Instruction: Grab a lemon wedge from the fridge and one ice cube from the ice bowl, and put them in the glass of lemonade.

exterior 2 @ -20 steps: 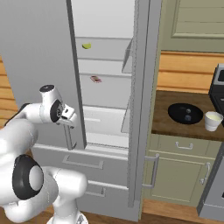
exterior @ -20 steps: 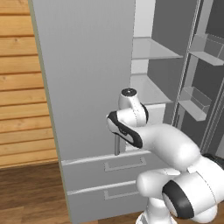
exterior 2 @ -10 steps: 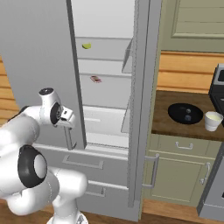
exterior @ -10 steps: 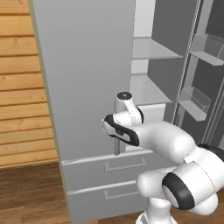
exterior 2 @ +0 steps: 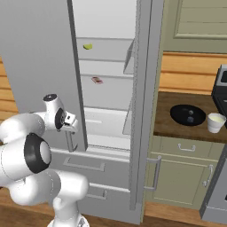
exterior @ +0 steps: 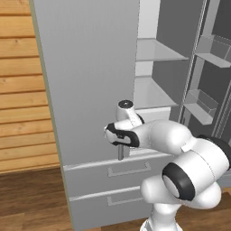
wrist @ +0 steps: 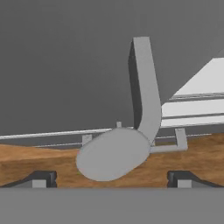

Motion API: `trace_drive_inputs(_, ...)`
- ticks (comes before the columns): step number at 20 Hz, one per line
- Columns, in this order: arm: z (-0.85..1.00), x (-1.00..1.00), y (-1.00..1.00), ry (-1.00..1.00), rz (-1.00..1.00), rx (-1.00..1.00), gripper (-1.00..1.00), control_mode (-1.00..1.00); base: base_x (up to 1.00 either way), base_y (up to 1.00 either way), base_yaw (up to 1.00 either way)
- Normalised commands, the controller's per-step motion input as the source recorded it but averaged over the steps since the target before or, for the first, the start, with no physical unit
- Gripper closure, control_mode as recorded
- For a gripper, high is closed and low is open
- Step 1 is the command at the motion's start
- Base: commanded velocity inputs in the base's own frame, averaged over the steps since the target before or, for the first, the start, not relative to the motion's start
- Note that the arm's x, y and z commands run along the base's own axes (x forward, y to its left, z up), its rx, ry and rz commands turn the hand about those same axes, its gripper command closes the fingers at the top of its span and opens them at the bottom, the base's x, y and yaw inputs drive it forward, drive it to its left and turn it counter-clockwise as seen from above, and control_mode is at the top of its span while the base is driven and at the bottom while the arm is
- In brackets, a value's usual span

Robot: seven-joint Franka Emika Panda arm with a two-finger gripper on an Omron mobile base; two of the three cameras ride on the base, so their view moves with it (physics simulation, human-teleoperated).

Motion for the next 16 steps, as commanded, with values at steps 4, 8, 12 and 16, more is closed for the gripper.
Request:
trace_drive_inputs(4,-0.37,0.16,0.00,0.00,0.00,-0.01,-1.00,-1.00,0.00,0.00,0.00)
trace_drive_inputs(8,-0.31,0.05,-0.01,0.00,0.00,0.00,-1.00,-1.00,0.00,0.00,0.00)
trace_drive_inputs(12,-0.14,0.36,0.00,0.00,0.00,-0.01,-1.00,-1.00,0.00,0.00,0.00)
trace_drive_inputs(16,-0.19,0.57,0.00,0.00,0.00,-0.03,-1.00,-1.00,0.00,0.00,0.00)
